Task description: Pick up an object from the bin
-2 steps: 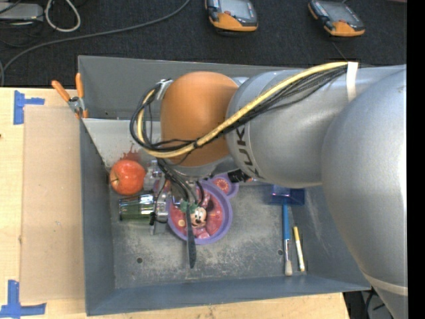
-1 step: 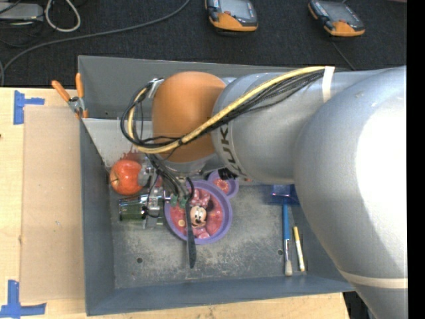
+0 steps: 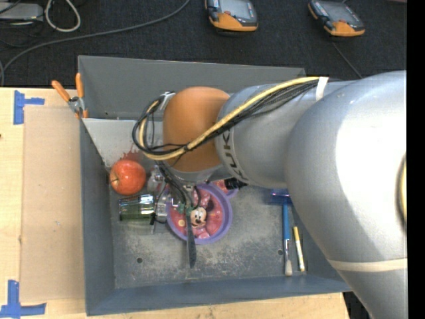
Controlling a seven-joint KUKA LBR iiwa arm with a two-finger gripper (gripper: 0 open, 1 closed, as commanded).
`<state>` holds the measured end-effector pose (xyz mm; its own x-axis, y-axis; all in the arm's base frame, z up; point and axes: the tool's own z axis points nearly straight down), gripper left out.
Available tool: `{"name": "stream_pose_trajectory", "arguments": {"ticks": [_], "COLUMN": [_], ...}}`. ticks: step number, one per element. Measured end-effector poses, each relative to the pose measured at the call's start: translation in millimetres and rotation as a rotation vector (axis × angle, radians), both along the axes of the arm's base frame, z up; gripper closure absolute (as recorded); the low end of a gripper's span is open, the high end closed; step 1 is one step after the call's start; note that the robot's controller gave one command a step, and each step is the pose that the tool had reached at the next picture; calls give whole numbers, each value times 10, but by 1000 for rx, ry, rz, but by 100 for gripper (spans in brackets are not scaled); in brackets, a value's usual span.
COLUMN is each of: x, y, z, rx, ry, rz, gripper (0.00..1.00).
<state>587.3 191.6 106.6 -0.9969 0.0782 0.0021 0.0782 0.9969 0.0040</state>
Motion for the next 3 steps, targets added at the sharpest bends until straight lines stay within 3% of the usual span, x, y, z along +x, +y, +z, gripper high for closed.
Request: {"name": "stream_pose_trajectory", "arguments": {"ticks": [1,2,3], "x": [92,100,-173], "y": [-13,-154,-20], "z": [11,-348,1157], "rx": [2,2,0], "ry": [-4,-6,1], "rz": [-7,31,-48], "gripper": [0,0,100]}}
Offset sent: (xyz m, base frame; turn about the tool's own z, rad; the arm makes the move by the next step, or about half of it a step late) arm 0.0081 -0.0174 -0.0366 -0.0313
